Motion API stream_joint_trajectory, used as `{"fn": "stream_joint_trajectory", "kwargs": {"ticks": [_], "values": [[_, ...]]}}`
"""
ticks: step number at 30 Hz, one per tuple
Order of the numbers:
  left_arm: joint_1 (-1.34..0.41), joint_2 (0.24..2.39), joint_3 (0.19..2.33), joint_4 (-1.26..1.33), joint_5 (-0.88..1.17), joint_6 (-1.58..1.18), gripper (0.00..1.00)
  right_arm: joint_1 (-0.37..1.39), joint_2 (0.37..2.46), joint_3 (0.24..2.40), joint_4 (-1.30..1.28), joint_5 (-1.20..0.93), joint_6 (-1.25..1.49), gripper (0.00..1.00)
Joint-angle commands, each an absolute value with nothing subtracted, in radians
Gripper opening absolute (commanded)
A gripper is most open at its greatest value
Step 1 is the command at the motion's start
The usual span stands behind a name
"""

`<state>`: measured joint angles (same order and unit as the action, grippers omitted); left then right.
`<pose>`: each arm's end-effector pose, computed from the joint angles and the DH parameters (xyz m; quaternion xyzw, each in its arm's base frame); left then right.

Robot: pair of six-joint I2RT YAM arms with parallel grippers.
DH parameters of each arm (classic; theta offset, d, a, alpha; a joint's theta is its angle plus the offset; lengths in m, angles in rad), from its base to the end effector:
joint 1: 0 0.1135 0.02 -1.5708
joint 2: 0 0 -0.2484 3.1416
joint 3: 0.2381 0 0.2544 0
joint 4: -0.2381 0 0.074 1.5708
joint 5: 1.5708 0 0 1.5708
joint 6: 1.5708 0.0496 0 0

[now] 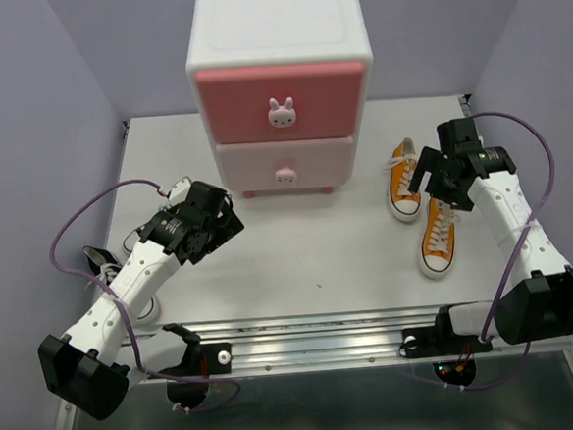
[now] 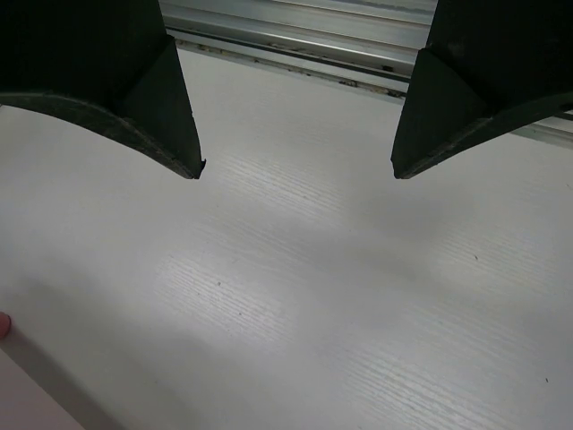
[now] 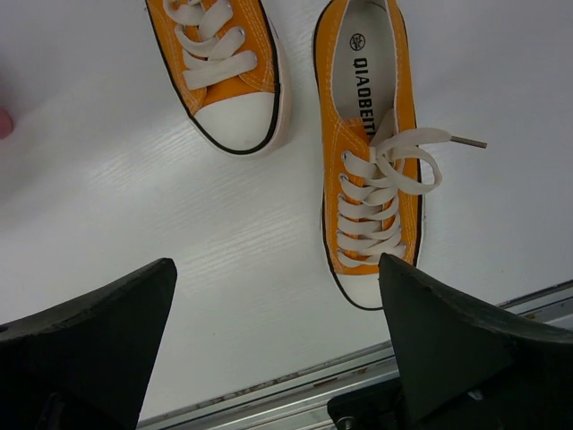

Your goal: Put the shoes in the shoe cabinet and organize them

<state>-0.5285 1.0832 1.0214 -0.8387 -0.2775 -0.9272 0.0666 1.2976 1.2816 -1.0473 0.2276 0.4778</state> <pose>0.2052 -0.1041 0.2822 -0.2298 0.9078 -0.1192 0.3301 0.2607 0.0062 0.3018 0.2243 0.9356 -0.0388 0.2698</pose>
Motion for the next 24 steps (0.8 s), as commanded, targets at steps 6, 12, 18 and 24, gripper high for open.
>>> {"fn": "stream_joint_trajectory", "kwargs": {"ticks": [6,12,18,24], "values": [[-0.532,1.052,1.025,-0.879,-0.302,-0.948,0.99,0.067,1.226,1.312,-0.953,0.186,0.431,1.0],[-0.532,1.048,1.1,-0.902,-0.328,-0.94,0.99,0.067,1.259,1.416,-0.917,0.129,0.361,1.0],[-0.534,1.072,1.157,-0.919,-0.331,-0.93,0.99,0.067,1.385,1.799,-0.87,-0.032,0.313,1.0],[-0.534,1.098,1.16,-0.928,-0.314,-0.927,0.99,0.08,1.649,2.374,-0.821,-0.227,0.4,1.0]]}}
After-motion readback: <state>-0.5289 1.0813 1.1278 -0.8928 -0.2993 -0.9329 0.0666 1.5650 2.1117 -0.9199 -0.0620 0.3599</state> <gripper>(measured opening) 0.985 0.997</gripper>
